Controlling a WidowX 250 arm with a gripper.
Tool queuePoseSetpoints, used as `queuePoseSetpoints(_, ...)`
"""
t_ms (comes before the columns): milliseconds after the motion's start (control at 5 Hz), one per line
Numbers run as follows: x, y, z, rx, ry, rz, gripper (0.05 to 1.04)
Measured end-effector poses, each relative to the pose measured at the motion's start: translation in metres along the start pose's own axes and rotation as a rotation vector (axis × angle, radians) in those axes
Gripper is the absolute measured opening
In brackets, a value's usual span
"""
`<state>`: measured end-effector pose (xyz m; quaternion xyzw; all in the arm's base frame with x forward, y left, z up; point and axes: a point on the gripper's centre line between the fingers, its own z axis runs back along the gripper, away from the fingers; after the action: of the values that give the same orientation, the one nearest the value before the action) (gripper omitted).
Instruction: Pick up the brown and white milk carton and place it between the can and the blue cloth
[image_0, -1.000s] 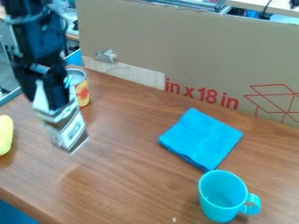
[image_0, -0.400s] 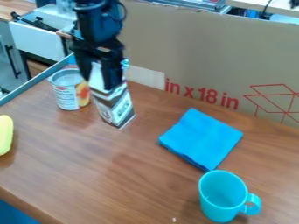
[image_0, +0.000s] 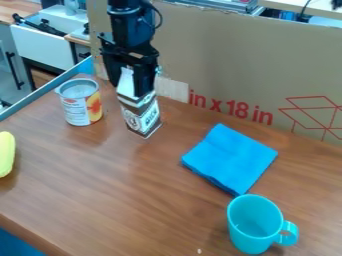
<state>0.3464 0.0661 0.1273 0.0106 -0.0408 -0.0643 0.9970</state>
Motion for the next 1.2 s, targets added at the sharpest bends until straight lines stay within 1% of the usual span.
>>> queuePoseSetpoints(200,0.010,0.003,-0.015,-0.008,0.031,0.013,0.813)
queuePoseSetpoints(400,0.020,0.007,-0.024,-0.020,0.061,0.002,0.813)
queuePoseSetpoints(600,0.022,0.008,-0.024,-0.028,0.080,0.004,0.856)
queuePoseSetpoints(800,0.023,0.007,-0.023,-0.052,0.110,-0.027,1.011)
queuePoseSetpoints(1000,0.022,0.007,-0.021,-0.069,0.114,-0.031,1.006)
queuePoseSetpoints(1200,0.017,0.017,0.006,-0.033,0.013,-0.025,1.003)
